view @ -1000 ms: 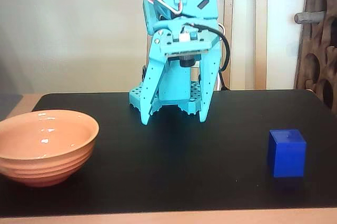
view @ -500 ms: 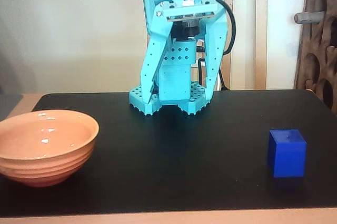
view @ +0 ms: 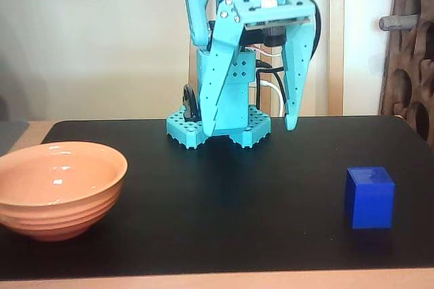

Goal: Place the blue cube in the orange bowl.

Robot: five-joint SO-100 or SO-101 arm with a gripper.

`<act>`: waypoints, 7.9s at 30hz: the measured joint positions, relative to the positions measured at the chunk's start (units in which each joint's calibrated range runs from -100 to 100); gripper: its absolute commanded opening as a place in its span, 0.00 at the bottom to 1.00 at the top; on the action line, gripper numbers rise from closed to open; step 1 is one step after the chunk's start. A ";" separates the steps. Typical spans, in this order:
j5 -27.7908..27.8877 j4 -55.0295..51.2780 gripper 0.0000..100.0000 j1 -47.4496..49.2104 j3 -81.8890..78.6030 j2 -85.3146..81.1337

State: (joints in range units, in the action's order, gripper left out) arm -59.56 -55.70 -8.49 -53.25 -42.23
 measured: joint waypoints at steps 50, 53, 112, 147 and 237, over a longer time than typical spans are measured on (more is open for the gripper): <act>-8.67 23.51 0.29 24.47 1.08 16.74; -9.30 23.60 0.29 24.47 1.08 16.74; -16.30 37.60 0.12 25.69 -16.61 17.67; -16.30 37.60 0.09 25.69 -16.61 17.67; 1.46 26.86 0.09 -50.54 -20.49 -11.64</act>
State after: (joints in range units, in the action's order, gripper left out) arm -58.10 -28.84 -59.02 -73.74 -53.87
